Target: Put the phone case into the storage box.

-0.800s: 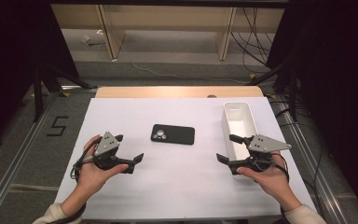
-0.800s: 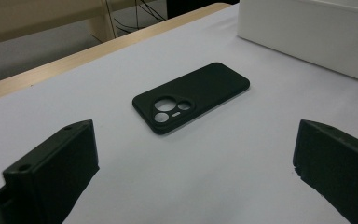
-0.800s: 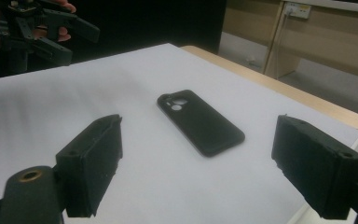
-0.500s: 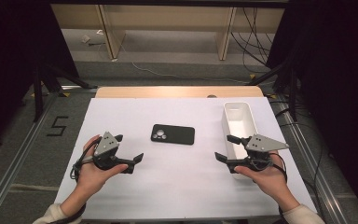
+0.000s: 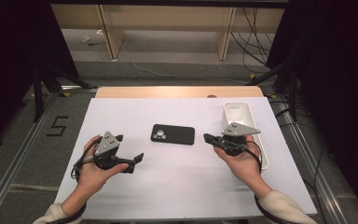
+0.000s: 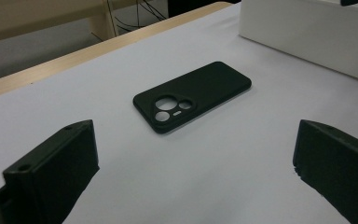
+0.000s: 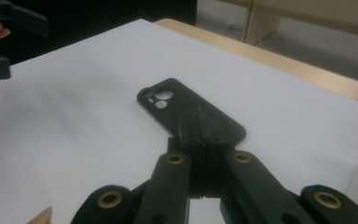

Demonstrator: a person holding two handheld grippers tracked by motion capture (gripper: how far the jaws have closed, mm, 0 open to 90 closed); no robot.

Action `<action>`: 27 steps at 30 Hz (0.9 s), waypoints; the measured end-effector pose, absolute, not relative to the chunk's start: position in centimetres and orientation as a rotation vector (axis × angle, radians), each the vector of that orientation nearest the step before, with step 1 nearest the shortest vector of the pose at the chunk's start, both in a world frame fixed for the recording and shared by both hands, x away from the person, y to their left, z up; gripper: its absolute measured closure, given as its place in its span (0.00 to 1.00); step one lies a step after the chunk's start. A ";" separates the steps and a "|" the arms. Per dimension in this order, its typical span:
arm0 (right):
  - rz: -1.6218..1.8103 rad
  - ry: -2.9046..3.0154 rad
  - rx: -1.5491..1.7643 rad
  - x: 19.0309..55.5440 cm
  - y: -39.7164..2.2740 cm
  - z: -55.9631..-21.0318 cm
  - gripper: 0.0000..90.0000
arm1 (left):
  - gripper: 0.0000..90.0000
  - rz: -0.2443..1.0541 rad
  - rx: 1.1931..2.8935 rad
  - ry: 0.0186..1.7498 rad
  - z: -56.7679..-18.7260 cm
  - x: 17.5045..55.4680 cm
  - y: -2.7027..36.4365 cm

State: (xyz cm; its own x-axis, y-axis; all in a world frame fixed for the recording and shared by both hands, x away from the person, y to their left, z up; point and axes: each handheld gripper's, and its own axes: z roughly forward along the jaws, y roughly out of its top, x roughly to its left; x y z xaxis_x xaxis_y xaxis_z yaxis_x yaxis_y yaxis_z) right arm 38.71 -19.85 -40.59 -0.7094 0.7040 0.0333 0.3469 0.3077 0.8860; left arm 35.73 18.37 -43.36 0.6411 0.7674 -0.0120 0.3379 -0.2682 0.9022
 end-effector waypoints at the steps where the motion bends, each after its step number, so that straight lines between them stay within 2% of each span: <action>1: 1.366 2.220 0.941 38.7 -19.9 -40.6 1.00 | 0.00 0.539 1.862 0.879 -43.4 35.7 18.4; 10: 1.299 2.236 1.036 40.9 -16.0 -41.3 1.00 | 0.00 0.538 1.863 0.876 -43.4 35.8 18.3; 27: 1.145 2.202 1.186 47.1 -13.3 -43.7 1.00 | 0.00 0.531 1.863 0.877 -43.5 35.8 18.2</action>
State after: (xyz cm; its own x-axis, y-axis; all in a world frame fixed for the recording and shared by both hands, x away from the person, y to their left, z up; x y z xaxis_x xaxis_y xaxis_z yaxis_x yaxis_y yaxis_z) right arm 47.08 -13.30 -43.74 -0.5665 0.8231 0.0401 0.5055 0.3087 0.8057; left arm 35.82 18.21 -43.50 0.6449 0.7641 -0.0163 0.3400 -0.2677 0.9015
